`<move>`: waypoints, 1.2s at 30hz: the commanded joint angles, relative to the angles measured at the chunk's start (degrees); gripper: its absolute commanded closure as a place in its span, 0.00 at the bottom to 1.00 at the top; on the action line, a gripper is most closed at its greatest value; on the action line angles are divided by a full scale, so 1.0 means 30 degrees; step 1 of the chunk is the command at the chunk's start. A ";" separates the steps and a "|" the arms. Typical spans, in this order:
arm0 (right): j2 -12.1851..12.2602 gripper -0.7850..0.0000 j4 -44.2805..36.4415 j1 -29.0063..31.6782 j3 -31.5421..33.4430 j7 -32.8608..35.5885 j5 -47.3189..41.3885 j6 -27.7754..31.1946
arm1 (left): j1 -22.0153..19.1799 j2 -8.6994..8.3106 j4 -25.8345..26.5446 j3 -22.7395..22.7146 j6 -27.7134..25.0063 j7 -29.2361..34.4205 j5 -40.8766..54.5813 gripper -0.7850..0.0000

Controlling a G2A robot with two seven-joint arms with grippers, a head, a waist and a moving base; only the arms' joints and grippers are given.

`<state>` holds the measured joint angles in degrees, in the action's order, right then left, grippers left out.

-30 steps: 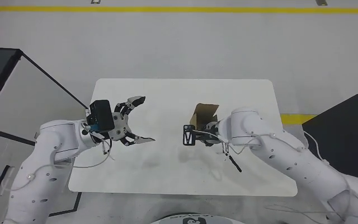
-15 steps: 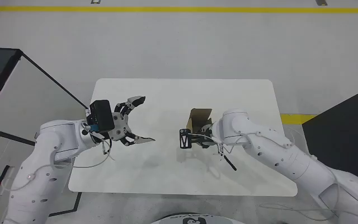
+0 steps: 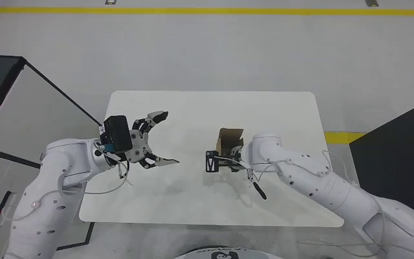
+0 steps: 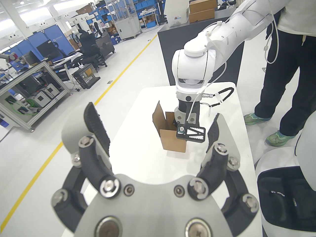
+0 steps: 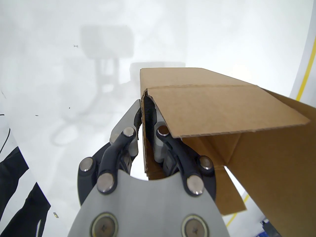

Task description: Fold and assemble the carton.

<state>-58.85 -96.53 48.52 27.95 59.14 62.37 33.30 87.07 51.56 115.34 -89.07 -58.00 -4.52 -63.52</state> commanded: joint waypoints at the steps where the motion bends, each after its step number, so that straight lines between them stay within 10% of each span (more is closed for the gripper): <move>1: -0.0104 1.00 0.0176 -0.0008 -0.0100 -0.0038 0.0084 -0.0062 | 0.0000 0.0000 0.0000 0.0000 0.0000 0.0000 0.0000 0.00; 17: -0.0762 0.91 0.1137 -0.0075 -0.0389 0.0200 0.0250 -0.0253 | 0.0000 0.0000 0.0000 0.0000 0.0000 0.0000 0.0000 0.00; 36: 0.1019 0.00 -0.3698 0.2902 0.4805 0.0134 -0.1511 -0.0167 | 0.0000 0.0000 0.0000 0.0000 0.0000 0.0000 0.0000 0.00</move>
<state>-56.51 -106.23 55.86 39.98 59.95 58.70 32.57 87.07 51.56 115.34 -89.07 -58.00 -4.52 -63.52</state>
